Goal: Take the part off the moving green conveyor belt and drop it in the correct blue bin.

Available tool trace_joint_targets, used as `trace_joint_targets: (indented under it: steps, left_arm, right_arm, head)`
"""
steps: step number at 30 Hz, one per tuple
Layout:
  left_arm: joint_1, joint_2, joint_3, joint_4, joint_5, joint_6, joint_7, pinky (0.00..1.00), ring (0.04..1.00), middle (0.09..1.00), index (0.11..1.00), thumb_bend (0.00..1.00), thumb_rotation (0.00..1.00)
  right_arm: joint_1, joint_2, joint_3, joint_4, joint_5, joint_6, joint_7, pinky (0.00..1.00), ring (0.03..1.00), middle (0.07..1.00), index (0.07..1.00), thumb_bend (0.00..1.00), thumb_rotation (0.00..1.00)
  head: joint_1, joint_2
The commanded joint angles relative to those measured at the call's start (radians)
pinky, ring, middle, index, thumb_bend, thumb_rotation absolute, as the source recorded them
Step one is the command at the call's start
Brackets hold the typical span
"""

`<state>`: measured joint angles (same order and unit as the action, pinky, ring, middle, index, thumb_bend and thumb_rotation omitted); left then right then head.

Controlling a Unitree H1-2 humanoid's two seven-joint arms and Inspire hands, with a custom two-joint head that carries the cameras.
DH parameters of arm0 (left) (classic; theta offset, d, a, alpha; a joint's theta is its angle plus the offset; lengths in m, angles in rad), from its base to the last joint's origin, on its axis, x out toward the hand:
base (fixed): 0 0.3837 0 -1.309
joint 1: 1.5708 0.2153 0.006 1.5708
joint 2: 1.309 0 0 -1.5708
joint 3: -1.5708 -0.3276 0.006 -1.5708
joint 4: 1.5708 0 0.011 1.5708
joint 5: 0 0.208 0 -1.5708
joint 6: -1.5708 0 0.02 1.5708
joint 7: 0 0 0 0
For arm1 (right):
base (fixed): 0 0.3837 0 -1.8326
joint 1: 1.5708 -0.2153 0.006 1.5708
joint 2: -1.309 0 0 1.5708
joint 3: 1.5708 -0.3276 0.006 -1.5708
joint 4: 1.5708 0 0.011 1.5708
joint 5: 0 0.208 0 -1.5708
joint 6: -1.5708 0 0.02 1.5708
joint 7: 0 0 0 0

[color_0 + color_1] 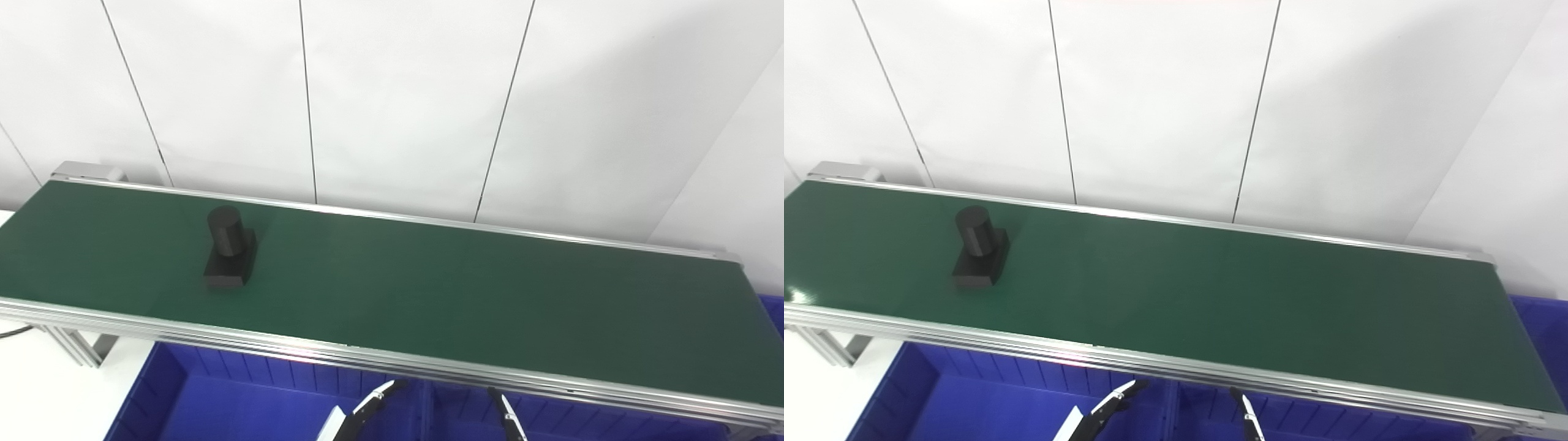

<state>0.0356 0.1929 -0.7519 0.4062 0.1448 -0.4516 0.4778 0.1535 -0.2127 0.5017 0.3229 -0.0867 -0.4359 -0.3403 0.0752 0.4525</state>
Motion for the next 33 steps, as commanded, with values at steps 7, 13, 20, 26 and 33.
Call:
trace_joint_targets:
  steps: [7, 13, 20, 26, 33]
  left_arm:
    - [-0.027, -0.015, -0.008, -0.003, -0.002, -0.018, 0.006, 0.89, 0.914, 0.921, 0.890, 0.91, 0.88]
    - [-0.034, -0.023, -0.003, 0.016, -0.009, -0.018, -0.003, 0.89, 0.916, 0.923, 0.897, 0.91, 0.87]
    - [-0.040, -0.035, 0.009, 0.035, -0.019, -0.018, -0.021, 0.89, 0.921, 0.928, 0.902, 0.90, 0.86]
    - [-0.052, -0.044, 0.007, 0.052, -0.014, -0.018, -0.012, 0.88, 0.917, 0.926, 0.900, 0.89, 0.86]
    - [-0.062, -0.046, -0.013, 0.059, 0.000, -0.018, 0.018, 0.88, 0.919, 0.928, 0.903, 0.91, 0.88]
  right_arm:
    - [0.037, -0.011, -0.030, -0.159, 0.011, -0.034, 0.047, 1.00, 0.982, 0.963, 0.953, 0.93, 0.94]
    - [0.071, -0.029, -0.024, -0.377, -0.019, -0.034, 0.065, 0.93, 0.930, 0.921, 0.927, 0.91, 0.92]
    - [0.063, -0.024, -0.034, -0.552, -0.003, -0.034, 0.131, 0.86, 0.887, 0.895, 0.912, 1.00, 0.88]
    - [-0.017, -0.018, -0.082, -0.518, -0.026, -0.034, 0.127, 0.89, 0.904, 0.902, 0.921, 0.95, 0.87]
    - [-0.157, -0.037, -0.151, -0.356, -0.037, -0.034, 0.086, 0.83, 0.881, 0.898, 0.920, 0.98, 0.87]
  head:
    - [-0.011, 0.005]
    - [-0.019, 0.002]
    - [-0.023, -0.004]
    - [-0.034, -0.013]
    - [-0.036, -0.032]
